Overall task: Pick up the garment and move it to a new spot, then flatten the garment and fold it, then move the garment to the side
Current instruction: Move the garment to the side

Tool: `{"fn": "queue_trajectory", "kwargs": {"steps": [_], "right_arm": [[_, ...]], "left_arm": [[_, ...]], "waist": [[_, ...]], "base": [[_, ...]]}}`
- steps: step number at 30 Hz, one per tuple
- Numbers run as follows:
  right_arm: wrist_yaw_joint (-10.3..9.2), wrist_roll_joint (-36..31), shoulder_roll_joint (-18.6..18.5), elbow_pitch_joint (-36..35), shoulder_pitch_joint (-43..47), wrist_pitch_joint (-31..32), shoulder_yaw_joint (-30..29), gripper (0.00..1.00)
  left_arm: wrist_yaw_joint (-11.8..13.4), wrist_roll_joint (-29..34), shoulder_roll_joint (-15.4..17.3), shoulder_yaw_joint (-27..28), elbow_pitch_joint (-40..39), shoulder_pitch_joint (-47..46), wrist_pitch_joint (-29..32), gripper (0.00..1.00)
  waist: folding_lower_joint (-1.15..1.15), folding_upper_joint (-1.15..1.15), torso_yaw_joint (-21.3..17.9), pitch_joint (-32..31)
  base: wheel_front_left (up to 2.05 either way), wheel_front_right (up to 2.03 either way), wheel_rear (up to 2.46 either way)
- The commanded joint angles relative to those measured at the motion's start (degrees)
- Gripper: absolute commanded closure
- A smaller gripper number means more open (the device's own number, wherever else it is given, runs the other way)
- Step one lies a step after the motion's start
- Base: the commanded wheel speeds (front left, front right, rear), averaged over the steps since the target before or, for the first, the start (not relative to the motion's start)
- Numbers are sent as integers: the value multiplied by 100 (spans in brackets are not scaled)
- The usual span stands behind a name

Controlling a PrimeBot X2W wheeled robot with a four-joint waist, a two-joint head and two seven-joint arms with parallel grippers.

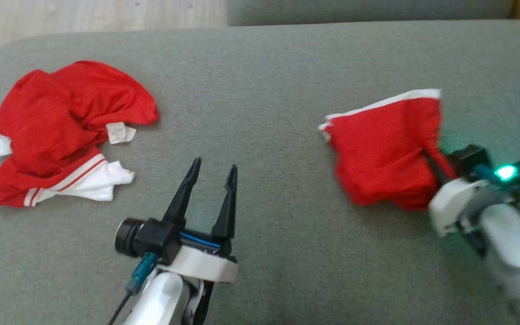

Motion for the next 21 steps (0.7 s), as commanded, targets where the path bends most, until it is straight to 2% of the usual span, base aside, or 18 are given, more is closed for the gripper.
{"fn": "queue_trajectory", "kwargs": {"steps": [1,2,3,8,12,16,21], "right_arm": [[37,110,-351,-189,-208,30,199,100],[37,170,-550,-206,-248,61,275,100],[37,170,-550,-206,-248,61,275,100],[37,410,-1447,-106,-440,247,406,100],[37,394,-1999,71,-543,249,258,100],[37,304,-2344,268,-602,258,-29,100],[37,100,-2601,490,-684,257,-355,100]], "left_arm": [[57,-35,10,123,-217,-268,-54,0],[65,-38,10,106,-232,-311,-54,0],[65,-38,10,106,-232,-311,-54,0],[60,-40,10,85,-303,-529,-54,0],[53,-85,10,83,-365,-673,-54,0],[49,-100,10,116,-424,-733,-54,0],[38,-82,10,182,-473,-752,-54,0]], "waist": [[0,0,-85,118],[0,0,-104,171],[0,0,-104,171],[0,0,-113,471],[0,0,-24,669],[0,0,54,795],[0,0,101,886]], "base": [[0,0,0],[0,0,0],[0,0,0],[0,0,0],[0,0,0],[0,0,0],[0,0,0]]}}
